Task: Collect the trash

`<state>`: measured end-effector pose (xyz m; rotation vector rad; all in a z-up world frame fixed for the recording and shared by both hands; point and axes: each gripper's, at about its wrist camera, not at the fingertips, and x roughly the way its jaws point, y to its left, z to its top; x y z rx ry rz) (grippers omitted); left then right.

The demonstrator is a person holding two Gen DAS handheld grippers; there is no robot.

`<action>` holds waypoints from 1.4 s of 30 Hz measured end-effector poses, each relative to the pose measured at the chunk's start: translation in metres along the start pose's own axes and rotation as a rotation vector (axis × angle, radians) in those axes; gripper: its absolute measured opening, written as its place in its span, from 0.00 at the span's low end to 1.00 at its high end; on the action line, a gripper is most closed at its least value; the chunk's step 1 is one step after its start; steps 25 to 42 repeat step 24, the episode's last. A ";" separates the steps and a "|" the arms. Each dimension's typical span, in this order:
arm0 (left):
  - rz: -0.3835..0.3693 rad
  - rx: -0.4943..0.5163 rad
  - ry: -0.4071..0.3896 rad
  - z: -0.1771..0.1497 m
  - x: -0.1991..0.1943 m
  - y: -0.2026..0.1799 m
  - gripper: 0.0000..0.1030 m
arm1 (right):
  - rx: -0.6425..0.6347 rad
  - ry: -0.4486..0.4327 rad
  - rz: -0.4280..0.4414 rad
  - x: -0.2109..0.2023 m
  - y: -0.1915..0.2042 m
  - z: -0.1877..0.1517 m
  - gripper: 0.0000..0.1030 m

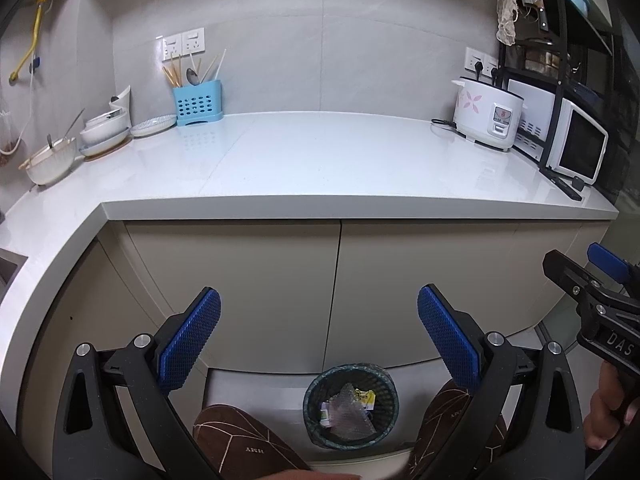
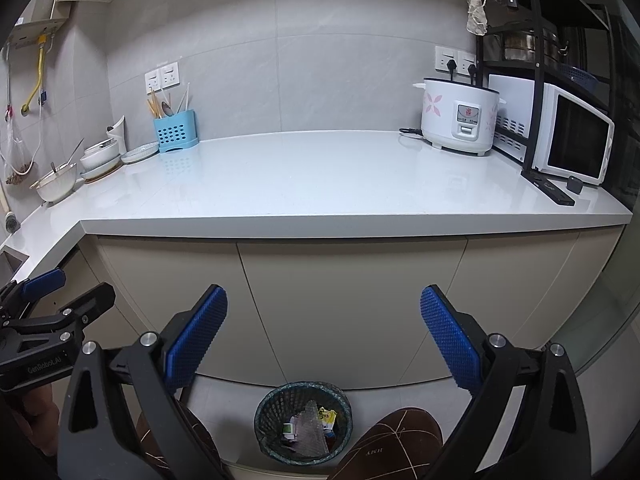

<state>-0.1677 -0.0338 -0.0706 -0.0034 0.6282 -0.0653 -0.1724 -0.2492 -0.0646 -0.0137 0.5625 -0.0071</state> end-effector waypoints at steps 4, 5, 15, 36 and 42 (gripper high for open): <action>-0.008 -0.008 0.004 0.000 0.000 0.002 0.94 | 0.001 0.000 0.000 0.000 0.000 0.000 0.91; -0.010 -0.011 0.006 0.000 0.001 0.002 0.94 | 0.001 0.001 0.000 0.000 0.000 0.000 0.91; -0.023 0.005 0.002 -0.002 0.001 0.000 0.94 | -0.003 0.000 -0.001 -0.001 0.002 -0.002 0.91; -0.019 -0.012 0.006 -0.003 0.003 0.006 0.94 | -0.008 -0.003 0.000 -0.002 0.003 -0.001 0.91; -0.019 -0.012 0.006 -0.003 0.003 0.006 0.94 | -0.008 -0.003 0.000 -0.002 0.003 -0.001 0.91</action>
